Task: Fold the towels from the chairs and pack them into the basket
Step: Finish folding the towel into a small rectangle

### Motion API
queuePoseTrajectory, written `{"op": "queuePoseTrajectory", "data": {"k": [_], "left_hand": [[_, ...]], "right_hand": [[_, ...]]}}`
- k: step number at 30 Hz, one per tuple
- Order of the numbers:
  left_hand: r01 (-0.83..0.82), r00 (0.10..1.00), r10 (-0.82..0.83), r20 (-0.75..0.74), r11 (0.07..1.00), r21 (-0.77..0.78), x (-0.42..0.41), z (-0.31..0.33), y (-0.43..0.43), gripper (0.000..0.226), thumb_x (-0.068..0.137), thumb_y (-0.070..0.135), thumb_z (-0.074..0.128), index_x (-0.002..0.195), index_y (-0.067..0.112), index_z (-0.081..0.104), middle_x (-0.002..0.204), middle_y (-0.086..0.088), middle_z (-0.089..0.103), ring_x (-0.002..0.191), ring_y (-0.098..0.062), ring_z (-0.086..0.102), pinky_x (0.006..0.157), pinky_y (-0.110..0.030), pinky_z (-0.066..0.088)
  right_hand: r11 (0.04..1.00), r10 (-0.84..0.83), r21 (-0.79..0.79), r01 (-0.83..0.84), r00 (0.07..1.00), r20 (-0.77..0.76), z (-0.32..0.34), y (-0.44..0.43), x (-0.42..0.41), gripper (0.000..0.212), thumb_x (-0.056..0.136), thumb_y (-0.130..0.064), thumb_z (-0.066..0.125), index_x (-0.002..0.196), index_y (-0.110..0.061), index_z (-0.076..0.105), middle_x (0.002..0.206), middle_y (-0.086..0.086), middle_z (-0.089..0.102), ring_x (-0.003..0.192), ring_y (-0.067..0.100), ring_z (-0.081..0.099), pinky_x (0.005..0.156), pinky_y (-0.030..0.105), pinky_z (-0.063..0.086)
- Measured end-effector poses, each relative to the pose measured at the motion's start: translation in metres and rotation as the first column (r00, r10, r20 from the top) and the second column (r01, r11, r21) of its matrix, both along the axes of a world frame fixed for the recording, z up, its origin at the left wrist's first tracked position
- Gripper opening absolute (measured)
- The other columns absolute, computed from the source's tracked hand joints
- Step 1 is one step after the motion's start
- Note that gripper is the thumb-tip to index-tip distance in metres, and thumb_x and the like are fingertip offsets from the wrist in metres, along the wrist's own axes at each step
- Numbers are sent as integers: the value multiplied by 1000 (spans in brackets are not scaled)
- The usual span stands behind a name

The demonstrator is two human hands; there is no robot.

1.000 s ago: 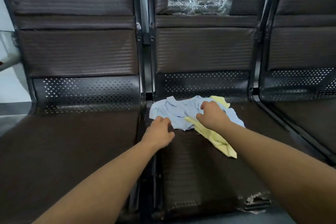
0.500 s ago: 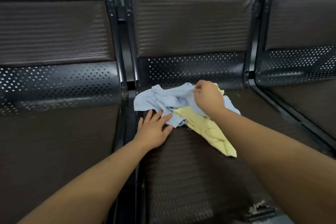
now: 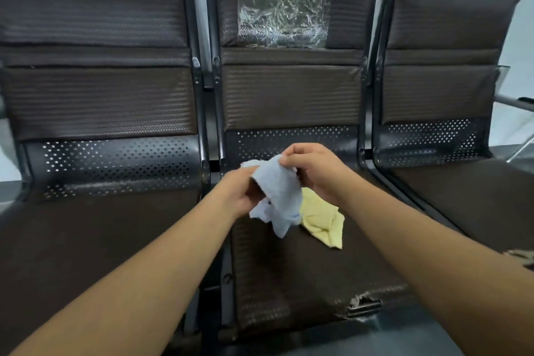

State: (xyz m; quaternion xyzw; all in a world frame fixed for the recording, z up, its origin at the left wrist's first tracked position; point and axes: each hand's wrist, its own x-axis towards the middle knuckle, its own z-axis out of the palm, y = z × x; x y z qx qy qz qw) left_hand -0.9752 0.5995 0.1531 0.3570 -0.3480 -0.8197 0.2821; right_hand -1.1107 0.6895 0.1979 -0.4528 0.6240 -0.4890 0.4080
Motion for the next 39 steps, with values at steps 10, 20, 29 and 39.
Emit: {"op": "queuePoseTrajectory", "data": {"k": [10, 20, 29, 39], "left_hand": [[-74, 994, 58, -89, 980, -186, 101, 103, 43, 44, 84, 4, 57, 128, -2, 57, 105, -21, 67, 92, -34, 69, 74, -44, 61], [-106, 994, 103, -24, 960, -259, 203, 96, 64, 42, 85, 19, 62, 119, -5, 62, 99, -21, 70, 90, -30, 70, 79, -42, 57], [-261, 884, 402, 240, 848, -461, 283, 40, 30, 21, 100, 20, 58, 99, 6, 74, 94, -9, 76, 84, -17, 72, 69, -26, 55], [-359, 799, 516, 308, 821, -444, 347, 18, 6, 28, 104, 30, 50, 121, 15, 65, 115, -9, 70, 105, -24, 67, 78, -37, 57]], "right_hand": [[967, -145, 238, 88, 962, 233, 25, 26, 57, 58, 89, -61, 61, 117, -10, 64, 108, 7, 69, 95, 26, 64, 84, 41, 51], [979, 118, 62, -195, 787, 606, 31, 10, 178, 14, 98, -20, 56, 92, -13, 66, 75, 3, 59, 62, 14, 53, 60, 26, 46], [999, -29, 46, -5, 701, 712, 2, -1, 197, 47, 66, -20, 60, 109, 0, 63, 106, 19, 65, 103, 30, 64, 94, 38, 51], [999, -23, 1, 33, 653, 757, -8, -20, 202, 55, 80, 7, 46, 129, -15, 60, 137, 17, 57, 110, 31, 66, 78, 35, 59]]}}
